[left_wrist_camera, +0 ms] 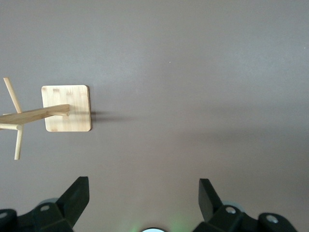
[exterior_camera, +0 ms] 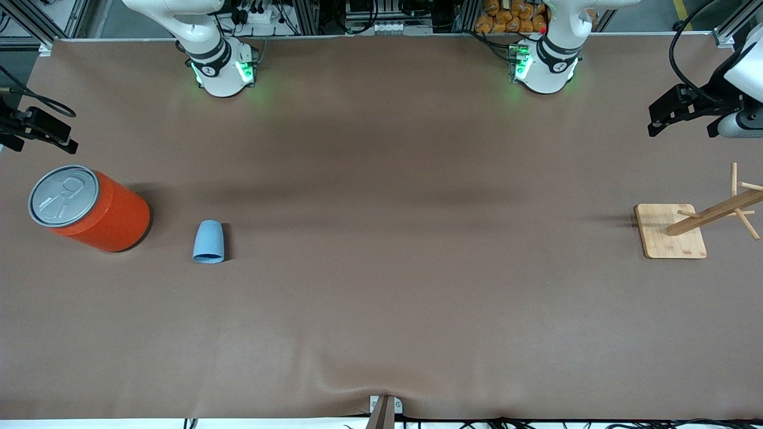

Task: Flip cup
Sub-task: 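Move the right gripper down toward the upside-down light blue cup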

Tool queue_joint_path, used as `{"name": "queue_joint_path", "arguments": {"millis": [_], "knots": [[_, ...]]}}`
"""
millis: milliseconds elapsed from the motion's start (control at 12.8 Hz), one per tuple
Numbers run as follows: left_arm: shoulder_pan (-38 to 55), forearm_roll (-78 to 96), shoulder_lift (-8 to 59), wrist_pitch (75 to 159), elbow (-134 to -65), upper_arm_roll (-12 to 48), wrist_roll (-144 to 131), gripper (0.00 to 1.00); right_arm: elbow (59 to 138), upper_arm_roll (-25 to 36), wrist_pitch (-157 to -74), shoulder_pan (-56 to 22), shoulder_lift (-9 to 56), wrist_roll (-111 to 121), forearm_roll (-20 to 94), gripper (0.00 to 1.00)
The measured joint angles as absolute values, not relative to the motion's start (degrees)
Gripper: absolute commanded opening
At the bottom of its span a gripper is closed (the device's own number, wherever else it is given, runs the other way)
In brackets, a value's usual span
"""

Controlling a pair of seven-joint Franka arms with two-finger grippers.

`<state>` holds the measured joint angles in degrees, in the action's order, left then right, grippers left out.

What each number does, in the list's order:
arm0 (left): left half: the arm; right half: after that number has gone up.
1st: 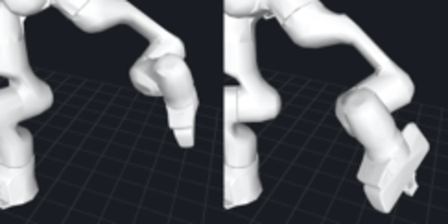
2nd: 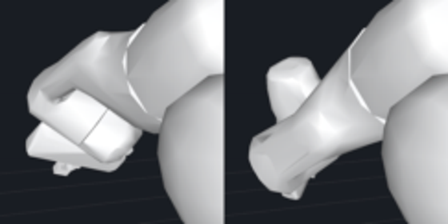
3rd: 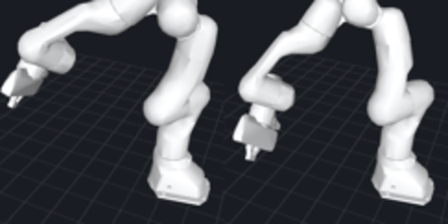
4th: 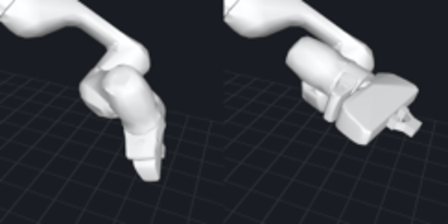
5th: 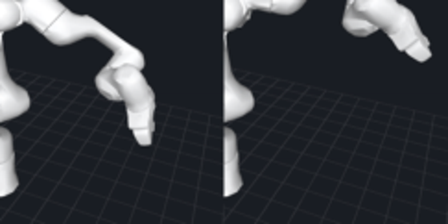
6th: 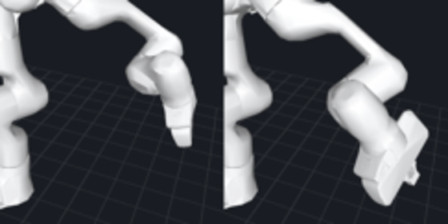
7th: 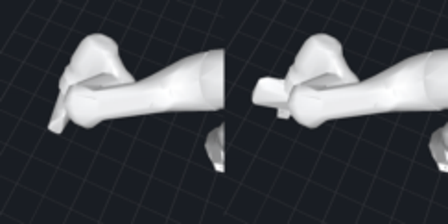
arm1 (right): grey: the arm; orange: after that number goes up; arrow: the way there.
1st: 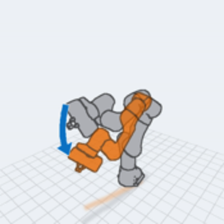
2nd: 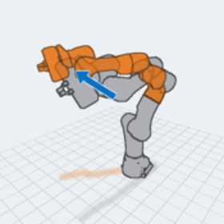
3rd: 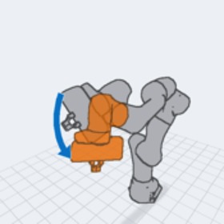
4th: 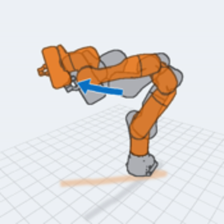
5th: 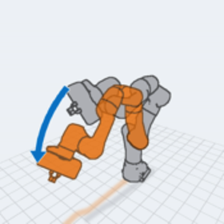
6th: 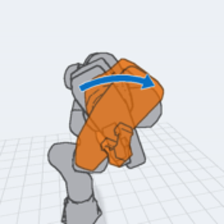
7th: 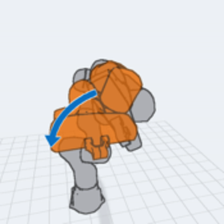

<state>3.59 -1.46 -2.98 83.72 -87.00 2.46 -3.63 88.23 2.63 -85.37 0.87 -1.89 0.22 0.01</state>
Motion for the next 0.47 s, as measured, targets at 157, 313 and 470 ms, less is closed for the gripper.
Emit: {"name": "queue_joint_path", "arguments": {"millis": [157,313,470], "knots": [[3.59,-1.46,-2.98,83.72,-87.00,2.47,-3.63,1.00,88.23,2.58,-85.37,0.87,-1.89,0.37,0.01,1.00],[3.64,-1.46,-2.98,83.72,-87.00,2.54,-3.63,1.00,88.23,2.48,-85.37,0.87,-1.89,0.44,0.00,1.00],[3.79,-1.46,-2.78,83.70,-87.03,2.74,-3.63,1.00,88.25,2.47,-85.11,0.87,-1.88,0.44,0.00,1.00]]}}
